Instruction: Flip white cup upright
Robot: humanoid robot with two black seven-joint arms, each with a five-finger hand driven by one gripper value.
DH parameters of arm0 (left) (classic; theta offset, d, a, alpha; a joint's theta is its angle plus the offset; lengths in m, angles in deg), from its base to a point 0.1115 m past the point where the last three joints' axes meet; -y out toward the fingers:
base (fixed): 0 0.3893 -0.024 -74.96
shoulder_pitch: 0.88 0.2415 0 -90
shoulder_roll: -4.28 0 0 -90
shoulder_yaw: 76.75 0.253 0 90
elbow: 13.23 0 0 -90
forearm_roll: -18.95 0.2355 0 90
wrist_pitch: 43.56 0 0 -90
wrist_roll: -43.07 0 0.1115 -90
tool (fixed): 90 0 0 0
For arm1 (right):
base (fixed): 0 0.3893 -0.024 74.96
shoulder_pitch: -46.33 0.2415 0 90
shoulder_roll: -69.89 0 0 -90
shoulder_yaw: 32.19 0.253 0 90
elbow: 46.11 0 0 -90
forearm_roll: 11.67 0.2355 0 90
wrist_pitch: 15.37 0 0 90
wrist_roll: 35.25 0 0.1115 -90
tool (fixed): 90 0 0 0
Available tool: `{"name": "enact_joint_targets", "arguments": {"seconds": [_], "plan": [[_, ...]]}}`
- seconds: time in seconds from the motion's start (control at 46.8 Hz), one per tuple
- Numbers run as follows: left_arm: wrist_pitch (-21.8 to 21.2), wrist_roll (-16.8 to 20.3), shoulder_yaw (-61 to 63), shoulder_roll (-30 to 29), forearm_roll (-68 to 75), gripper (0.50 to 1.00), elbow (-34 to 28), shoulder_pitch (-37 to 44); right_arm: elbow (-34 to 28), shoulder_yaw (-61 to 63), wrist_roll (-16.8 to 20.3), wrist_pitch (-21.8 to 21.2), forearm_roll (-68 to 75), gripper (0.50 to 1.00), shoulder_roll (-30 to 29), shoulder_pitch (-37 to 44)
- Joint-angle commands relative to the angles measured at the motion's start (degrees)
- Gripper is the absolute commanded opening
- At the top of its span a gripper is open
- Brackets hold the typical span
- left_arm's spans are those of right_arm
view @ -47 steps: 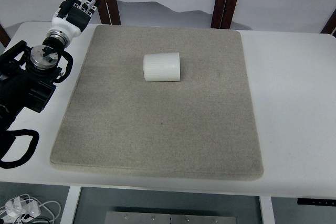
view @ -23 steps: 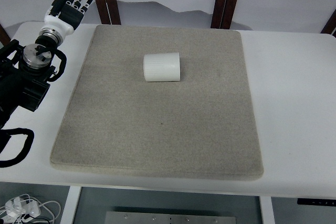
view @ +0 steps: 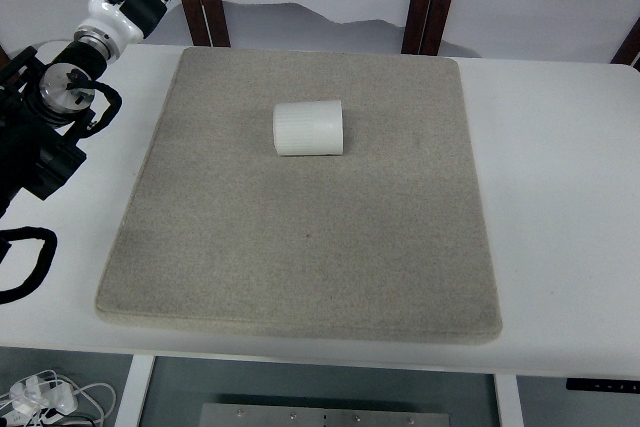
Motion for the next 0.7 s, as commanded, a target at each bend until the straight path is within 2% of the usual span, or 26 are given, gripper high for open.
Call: {"name": "enact_joint_targets", "arguments": {"seconds": [0.0,0.384,0.683], "plan": [[0.02,0.01,0.46,-0.16,5.91,0.999,2.72,-0.02,-0.01,0.07,-0.01,0.00,0.00,0.952,0.00,0.00],[-0.95,0.01,5.02,-4.47,33.25,0.999,15.38,-0.46,-0.01,-0.02,0.00,0.00,0.00,0.952,0.00,0.00],[-1.21,-0.17,13.63,-9.30,44.24,0.996,24.78,-3.10,-0.01,-0.02,-0.01,0.00,0.00,0.952,0.00,0.00]]}}
